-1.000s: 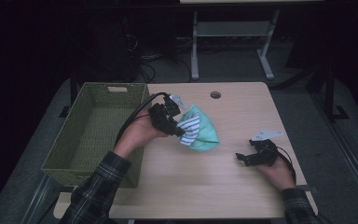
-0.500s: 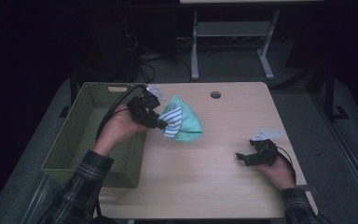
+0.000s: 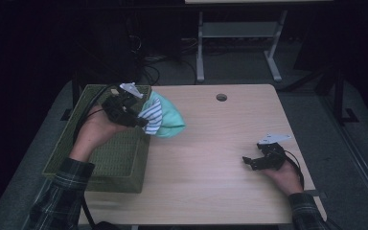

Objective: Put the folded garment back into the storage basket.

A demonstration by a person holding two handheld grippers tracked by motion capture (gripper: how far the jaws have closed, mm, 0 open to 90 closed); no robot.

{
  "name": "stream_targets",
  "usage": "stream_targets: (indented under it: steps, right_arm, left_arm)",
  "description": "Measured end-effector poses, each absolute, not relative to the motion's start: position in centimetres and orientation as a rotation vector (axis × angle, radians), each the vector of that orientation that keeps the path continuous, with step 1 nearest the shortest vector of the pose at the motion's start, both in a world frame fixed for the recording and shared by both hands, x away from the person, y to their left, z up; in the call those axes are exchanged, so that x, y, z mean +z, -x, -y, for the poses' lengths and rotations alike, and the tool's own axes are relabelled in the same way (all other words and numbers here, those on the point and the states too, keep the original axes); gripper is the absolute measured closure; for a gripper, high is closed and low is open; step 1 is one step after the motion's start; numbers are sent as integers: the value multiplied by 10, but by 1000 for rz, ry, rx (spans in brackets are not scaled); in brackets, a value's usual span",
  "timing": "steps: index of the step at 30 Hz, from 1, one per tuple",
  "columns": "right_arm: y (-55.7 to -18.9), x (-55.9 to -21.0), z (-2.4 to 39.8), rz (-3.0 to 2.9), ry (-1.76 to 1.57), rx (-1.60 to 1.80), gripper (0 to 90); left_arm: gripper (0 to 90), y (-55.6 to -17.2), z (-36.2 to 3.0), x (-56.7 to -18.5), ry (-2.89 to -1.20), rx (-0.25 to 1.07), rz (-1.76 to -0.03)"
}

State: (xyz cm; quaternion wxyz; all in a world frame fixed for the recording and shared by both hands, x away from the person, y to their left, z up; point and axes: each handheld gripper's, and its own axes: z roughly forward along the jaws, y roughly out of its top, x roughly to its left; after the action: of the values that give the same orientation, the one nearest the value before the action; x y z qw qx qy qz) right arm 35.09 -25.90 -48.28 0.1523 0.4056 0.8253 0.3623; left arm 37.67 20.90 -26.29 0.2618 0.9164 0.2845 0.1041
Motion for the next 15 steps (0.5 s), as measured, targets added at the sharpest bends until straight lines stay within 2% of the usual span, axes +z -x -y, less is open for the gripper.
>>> stream_targets:
  steps: [15]
  right_arm:
    - [-351, -483, 259, -2372, -1169, 1033, 95]
  left_arm:
    - [713, -370, -269, -268, -2438, 361, -960]
